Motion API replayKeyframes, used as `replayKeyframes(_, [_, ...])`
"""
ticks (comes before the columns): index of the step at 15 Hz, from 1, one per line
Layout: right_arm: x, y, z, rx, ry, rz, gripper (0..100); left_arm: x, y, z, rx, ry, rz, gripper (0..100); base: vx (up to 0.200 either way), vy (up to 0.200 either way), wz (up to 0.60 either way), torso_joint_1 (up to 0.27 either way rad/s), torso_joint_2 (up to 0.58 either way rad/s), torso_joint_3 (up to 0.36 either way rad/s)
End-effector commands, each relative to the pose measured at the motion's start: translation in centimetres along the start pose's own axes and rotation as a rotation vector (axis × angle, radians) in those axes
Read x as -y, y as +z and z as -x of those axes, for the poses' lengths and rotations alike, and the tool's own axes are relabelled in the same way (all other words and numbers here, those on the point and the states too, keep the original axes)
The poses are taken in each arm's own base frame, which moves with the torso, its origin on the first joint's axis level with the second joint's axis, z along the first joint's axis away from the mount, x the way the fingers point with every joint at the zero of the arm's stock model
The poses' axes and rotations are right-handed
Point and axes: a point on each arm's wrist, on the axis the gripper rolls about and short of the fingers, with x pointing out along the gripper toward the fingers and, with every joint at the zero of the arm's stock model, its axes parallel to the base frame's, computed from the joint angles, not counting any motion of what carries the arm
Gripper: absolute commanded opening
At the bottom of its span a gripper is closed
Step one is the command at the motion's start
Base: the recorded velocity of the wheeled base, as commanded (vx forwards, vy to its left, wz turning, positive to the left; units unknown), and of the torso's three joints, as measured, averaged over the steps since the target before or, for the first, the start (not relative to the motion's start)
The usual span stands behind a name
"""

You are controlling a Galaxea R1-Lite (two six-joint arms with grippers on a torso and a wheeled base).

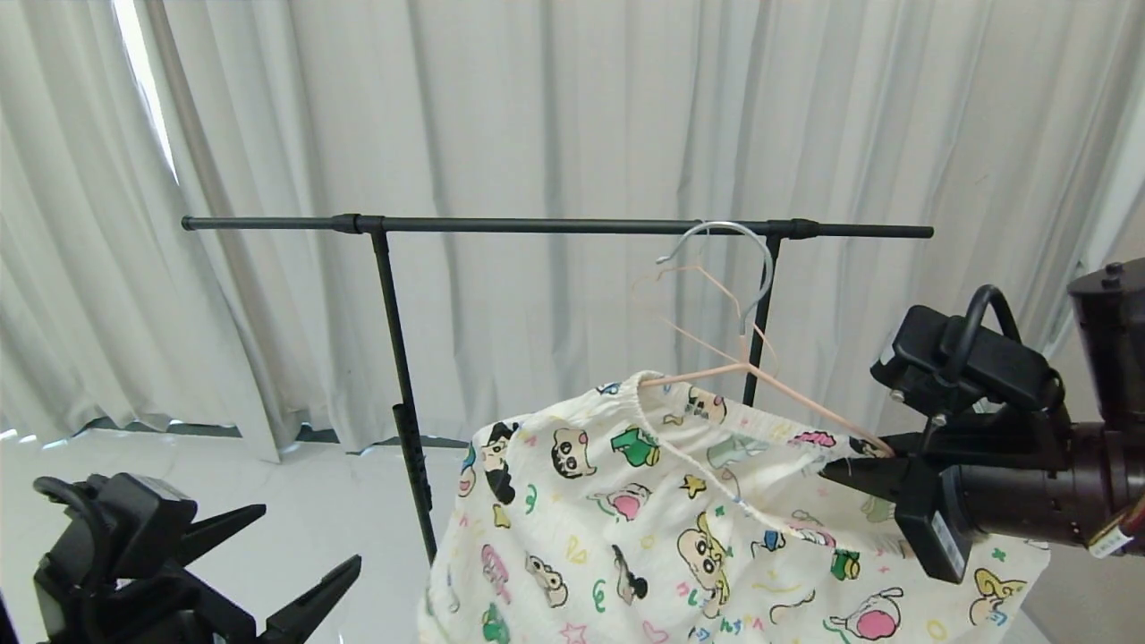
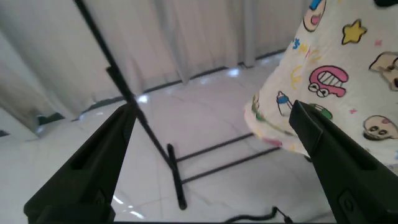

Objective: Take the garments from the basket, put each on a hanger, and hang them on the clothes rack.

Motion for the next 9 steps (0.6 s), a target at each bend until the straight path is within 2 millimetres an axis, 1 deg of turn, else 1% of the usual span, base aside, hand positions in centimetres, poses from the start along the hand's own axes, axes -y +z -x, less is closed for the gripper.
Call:
replayKeyframes(1, [0.0, -0.2, -0.7, -0.031, -0.008, -0.022, 0, 0.1, 0.5, 1.4, 0.079, 0.05, -0.017, 100, 0.0, 0.0, 0.0, 0.0, 0.0, 0.0])
replayKeyframes(5, [-0.1, -1.0, -1.2, -0.127, -0.049, -0.097, 0, -0.2, 0.6, 1.7, 0.061, 0.193, -0.016, 100, 0.0, 0.0, 0.0, 0.0, 0.0, 0.0])
replayKeyframes(9, [-0.1, -1.5, -2.0, -0.207, -0.082, -0.1, 0, -0.3, 0.4, 1.7, 0.041, 0.259, -0.01, 100, 0.0, 0.0, 0.0, 0.0, 0.0, 0.0])
